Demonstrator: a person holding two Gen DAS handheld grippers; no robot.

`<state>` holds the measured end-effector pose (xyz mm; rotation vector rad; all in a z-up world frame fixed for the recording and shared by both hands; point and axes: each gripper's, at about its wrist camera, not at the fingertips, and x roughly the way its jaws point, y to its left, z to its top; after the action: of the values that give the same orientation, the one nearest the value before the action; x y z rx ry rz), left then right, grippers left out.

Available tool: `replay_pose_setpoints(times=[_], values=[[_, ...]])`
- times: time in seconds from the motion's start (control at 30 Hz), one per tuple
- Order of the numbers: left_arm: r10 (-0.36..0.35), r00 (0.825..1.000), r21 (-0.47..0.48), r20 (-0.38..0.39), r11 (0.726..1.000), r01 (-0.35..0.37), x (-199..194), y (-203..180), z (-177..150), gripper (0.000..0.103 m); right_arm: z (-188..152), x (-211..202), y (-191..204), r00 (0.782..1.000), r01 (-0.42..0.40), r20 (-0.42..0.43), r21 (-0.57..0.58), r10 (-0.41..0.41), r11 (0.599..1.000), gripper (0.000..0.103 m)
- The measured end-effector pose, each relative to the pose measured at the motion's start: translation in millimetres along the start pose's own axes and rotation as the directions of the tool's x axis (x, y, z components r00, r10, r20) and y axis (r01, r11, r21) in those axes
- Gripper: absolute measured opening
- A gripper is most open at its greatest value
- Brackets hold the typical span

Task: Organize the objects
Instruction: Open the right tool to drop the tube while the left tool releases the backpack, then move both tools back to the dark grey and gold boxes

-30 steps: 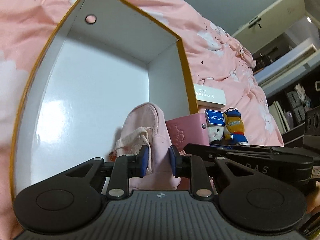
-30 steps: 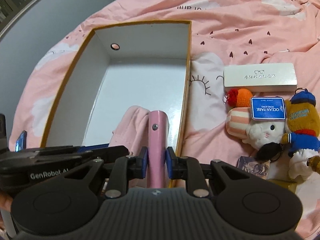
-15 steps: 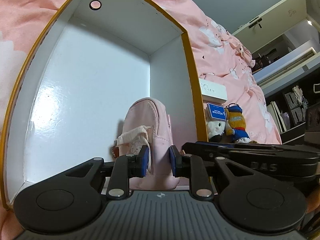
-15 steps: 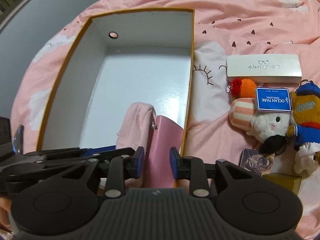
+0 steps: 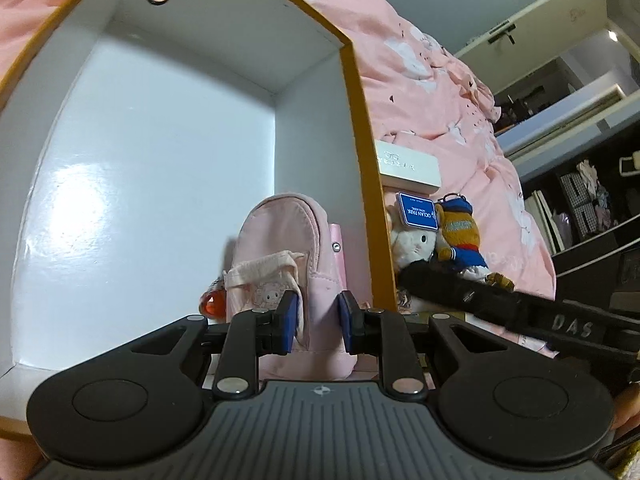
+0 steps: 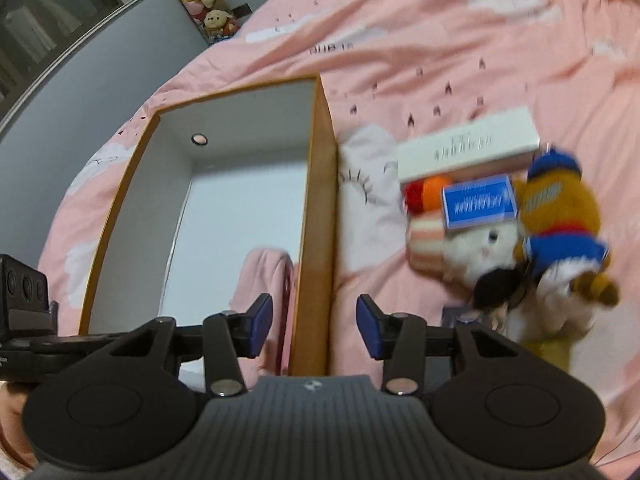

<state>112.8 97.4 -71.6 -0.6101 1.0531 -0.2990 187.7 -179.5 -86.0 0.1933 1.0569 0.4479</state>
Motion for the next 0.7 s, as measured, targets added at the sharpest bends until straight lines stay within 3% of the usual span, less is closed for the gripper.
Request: replay_pose_setpoints(times=[0.2, 0.33, 0.7], values=[[0.048, 0.998, 0.015, -0.033, 0.999, -0.047, 13.1, 1.3, -0.6, 0.025, -9.0, 10.3, -7.7, 0.999, -0.039, -0.027, 0.041, 0.040, 0.998, 0.049], [0.055, 0.998, 0.018, -0.036, 0.998, -0.054, 12.9, 2.0, -1.3, 0.034, -11.4, 14.0, -10.2, 0.998, -0.054, -0.034, 0.046, 0.056, 0.997, 0.050], [0.075, 0.997, 0.053, 0.007, 0.996, -0.075, 3.9, -5.3, -8.1, 0.057, -12.9, 1.9, -13.1, 0.998, -0.059, 0.026, 0.018, 0.058, 0.998, 0.072]])
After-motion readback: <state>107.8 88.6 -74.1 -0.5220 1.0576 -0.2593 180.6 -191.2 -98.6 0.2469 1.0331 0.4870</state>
